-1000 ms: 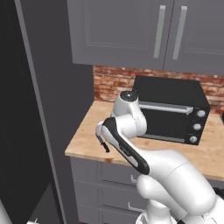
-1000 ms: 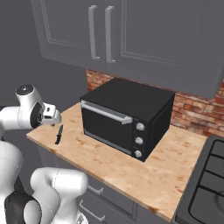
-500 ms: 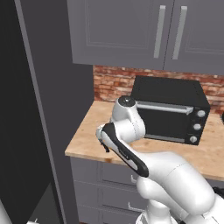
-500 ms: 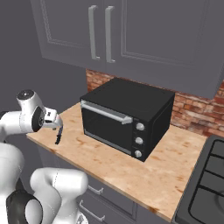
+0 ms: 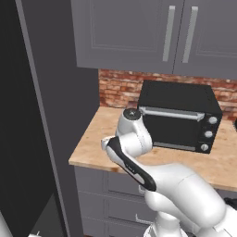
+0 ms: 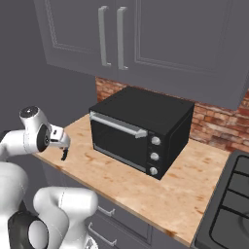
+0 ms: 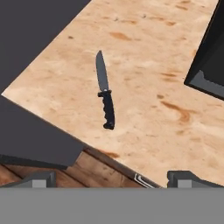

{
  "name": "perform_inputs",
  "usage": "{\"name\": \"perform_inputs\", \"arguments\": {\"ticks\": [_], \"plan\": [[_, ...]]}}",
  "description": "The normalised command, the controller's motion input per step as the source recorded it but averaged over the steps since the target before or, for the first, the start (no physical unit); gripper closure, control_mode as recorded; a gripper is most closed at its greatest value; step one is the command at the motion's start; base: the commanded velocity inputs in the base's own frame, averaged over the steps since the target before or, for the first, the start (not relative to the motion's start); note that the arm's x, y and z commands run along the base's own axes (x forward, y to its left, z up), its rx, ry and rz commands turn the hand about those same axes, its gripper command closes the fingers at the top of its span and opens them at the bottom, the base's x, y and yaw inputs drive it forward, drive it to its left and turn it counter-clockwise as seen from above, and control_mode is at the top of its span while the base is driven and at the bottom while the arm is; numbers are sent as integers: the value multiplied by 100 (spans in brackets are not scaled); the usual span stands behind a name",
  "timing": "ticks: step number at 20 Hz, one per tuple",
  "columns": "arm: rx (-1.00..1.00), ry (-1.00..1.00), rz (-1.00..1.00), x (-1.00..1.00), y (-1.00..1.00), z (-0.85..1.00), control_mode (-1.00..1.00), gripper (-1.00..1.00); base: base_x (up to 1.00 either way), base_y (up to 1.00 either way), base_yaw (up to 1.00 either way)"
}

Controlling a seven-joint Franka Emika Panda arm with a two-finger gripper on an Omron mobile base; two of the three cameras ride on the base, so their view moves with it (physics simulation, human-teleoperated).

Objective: Retrieve the butter from the fridge and place it on a plate on the dining table. Then retrieve the butter knife by the fridge and place it near the plate.

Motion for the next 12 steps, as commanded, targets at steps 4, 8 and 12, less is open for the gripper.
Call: {"name": "perform_inputs", "arguments": {"ticks": [4, 8, 12], "plan": [[0, 0, 0, 16, 0, -24, -100, -100, 0, 0, 0], [0, 0, 2, 24, 0, -24, -100, -100, 0, 0, 0], [0, 0, 2, 32, 0, -23, -100, -100, 0, 0, 0]]}}
